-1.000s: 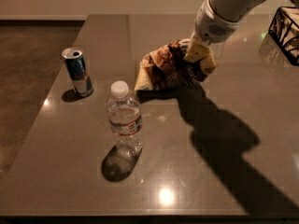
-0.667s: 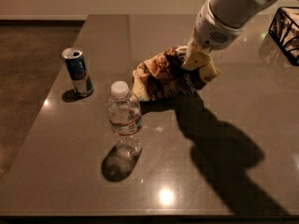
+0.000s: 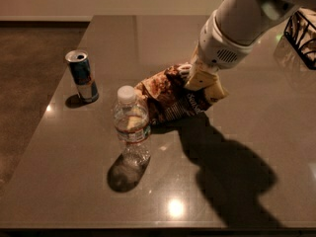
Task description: Move brown chip bag near water bottle
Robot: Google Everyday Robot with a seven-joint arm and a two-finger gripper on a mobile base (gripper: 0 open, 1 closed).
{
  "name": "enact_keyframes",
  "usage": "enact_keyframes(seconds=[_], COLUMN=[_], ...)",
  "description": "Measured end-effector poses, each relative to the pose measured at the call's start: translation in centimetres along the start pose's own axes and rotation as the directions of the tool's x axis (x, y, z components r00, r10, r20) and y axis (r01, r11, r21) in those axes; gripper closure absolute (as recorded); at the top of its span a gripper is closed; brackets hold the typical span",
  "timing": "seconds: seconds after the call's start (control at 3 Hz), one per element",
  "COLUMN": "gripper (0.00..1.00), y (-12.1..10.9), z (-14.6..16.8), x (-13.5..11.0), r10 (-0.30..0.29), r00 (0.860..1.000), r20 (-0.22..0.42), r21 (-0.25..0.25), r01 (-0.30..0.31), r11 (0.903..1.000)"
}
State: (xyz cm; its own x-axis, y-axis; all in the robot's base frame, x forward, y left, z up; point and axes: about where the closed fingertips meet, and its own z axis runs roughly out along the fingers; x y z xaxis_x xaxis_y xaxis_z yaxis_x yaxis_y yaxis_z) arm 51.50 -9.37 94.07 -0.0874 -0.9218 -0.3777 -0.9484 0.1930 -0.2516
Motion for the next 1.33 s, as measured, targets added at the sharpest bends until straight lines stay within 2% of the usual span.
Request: enact_keyframes(seconds=[0.33, 1.0, 1.33], gripper=[0.84, 0.36, 0.13], y=[1.0, 1.7, 1.5], z=[0.9, 1.1, 0.3], x=[-0.2, 0.0, 0.6], r10=[0.011, 0.027, 0.034], r00=[1.000, 1.000, 0.999], r20=[-0.002, 0.004, 0.014], r21=[-0.020, -0.048, -0.057], r01=[-0.011, -0.027, -0.033], r11=[0.9997, 0.9985, 0.9979])
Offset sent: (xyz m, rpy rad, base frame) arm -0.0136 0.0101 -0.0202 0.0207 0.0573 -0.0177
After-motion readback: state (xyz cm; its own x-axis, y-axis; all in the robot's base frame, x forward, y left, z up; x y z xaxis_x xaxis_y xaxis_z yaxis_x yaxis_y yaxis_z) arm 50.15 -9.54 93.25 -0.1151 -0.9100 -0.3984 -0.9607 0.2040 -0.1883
